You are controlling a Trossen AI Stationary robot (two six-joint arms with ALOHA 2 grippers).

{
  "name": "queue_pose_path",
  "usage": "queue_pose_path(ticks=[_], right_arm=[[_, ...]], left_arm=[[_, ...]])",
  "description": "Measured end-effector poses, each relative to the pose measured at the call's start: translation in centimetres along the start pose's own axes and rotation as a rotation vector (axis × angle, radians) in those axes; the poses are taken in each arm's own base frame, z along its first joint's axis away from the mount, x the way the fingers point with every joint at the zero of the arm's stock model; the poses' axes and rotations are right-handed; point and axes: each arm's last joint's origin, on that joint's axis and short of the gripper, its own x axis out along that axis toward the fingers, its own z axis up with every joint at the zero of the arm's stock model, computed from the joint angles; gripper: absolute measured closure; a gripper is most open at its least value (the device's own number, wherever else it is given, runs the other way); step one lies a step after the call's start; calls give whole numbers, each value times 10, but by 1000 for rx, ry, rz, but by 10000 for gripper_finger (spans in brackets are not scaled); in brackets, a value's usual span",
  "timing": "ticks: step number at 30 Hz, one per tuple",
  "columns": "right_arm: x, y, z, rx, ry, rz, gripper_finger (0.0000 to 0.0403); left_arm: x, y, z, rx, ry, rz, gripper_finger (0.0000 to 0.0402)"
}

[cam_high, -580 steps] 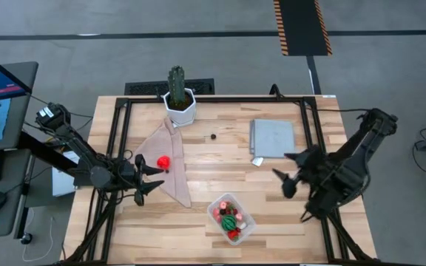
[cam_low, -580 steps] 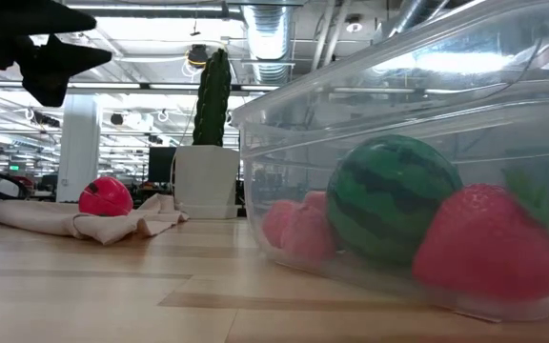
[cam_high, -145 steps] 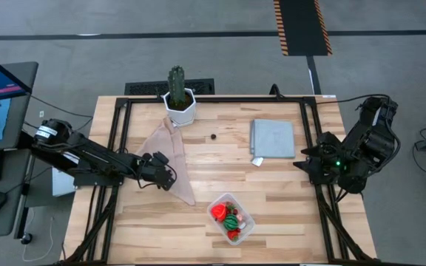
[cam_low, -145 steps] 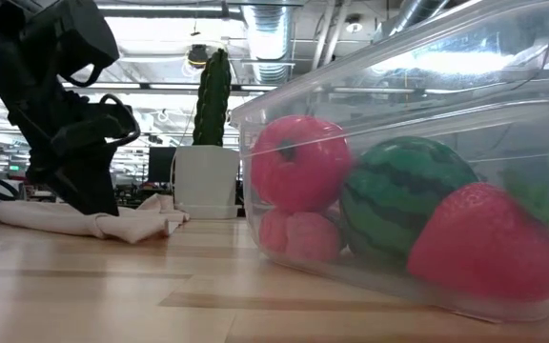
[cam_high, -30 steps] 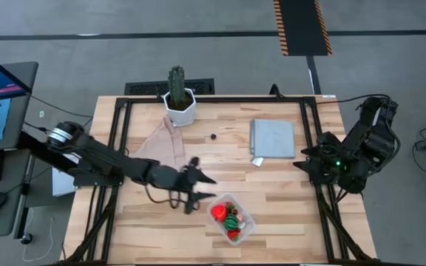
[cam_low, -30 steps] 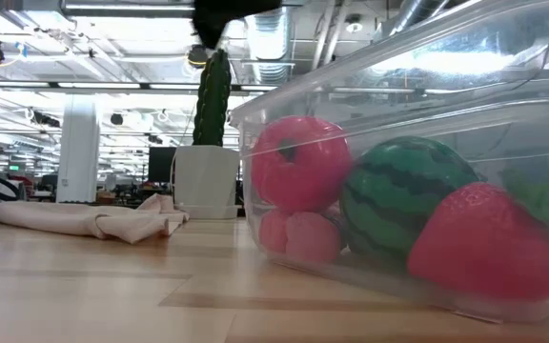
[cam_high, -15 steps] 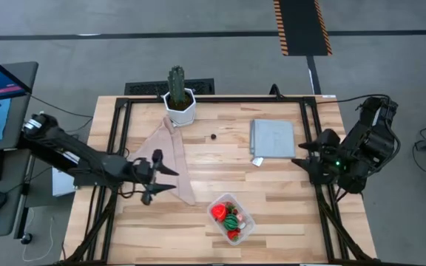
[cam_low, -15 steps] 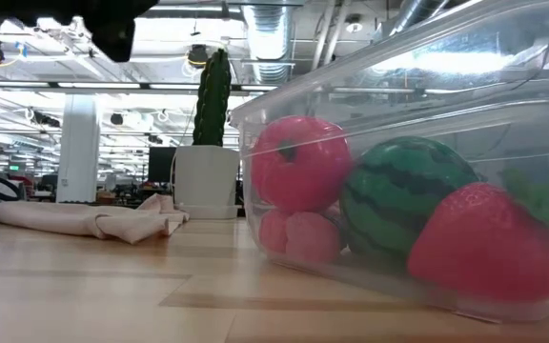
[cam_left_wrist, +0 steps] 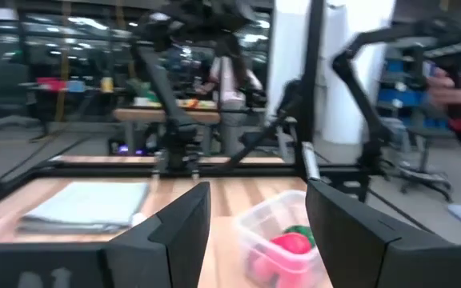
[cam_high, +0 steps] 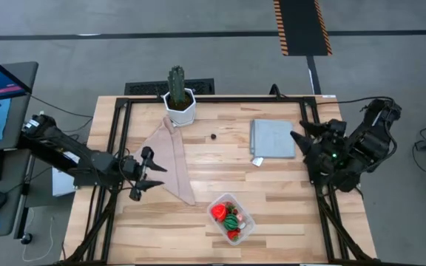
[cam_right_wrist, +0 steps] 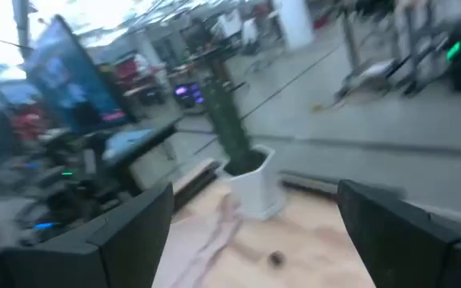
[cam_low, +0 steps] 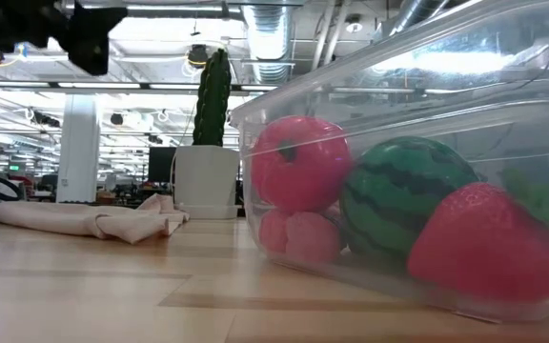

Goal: Pick and placing Produce into tupperware
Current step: Put the black cherry into the transparent bin

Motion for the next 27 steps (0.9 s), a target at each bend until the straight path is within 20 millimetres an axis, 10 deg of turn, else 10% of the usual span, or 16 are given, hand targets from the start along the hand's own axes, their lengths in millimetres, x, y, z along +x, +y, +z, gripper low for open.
queue_pose_path(ticks=[19, 27], right_arm=[[86, 43, -54, -306, -92, -426, 30], [162, 51, -63, -451, 325, -437, 53]], left_arm=[[-24, 9, -9, -47, -61, 25, 207], [-24, 9, -17, -84, 15, 30, 207]])
